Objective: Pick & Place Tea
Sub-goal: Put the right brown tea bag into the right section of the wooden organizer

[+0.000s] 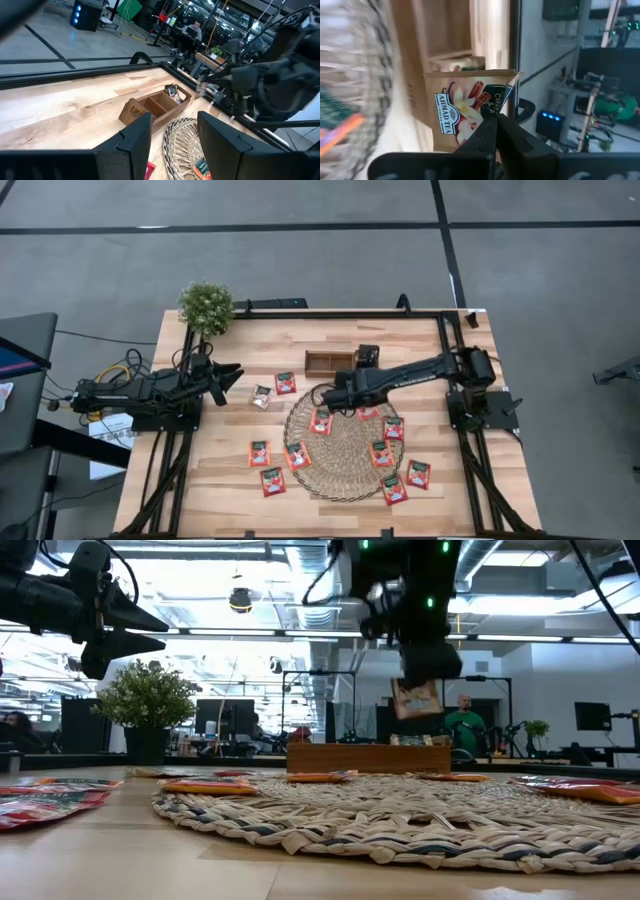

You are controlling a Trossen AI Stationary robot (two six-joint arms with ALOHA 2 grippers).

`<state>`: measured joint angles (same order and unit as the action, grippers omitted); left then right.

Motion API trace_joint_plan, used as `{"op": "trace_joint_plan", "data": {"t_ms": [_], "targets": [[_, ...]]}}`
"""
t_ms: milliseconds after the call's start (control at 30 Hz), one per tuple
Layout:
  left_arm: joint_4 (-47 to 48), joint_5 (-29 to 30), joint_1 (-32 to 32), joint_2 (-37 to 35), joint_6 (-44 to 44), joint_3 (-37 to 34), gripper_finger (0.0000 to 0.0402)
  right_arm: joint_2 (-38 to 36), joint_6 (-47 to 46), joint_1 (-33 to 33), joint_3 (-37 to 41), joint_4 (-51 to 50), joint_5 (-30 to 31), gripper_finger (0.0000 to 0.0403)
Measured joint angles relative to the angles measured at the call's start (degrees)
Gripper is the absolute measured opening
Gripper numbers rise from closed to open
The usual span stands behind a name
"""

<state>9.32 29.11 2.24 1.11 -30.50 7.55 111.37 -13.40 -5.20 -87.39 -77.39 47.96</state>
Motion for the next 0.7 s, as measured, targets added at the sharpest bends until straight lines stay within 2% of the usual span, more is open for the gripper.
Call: {"op": "trace_joint_plan", "data": {"t_ms": [300, 467, 700], "targets": [[0.0, 0.0, 0.0, 0.0, 0.0, 0.0, 0.0151, -1.6, 6.0, 3.1, 5.9, 11.8, 1.2, 0.0001], [0.0, 0.0, 0.0, 0.0, 0.0, 0.0, 0.0151, -1.5, 6.4, 4.7, 8.0, 12.9, 3.7, 0.0], [0.0, 0.0, 0.0, 0.0, 0.0, 0.0, 0.0151, -1.5, 6.4, 5.6, 9.8, 15.5, 3.4, 0.0]]}}
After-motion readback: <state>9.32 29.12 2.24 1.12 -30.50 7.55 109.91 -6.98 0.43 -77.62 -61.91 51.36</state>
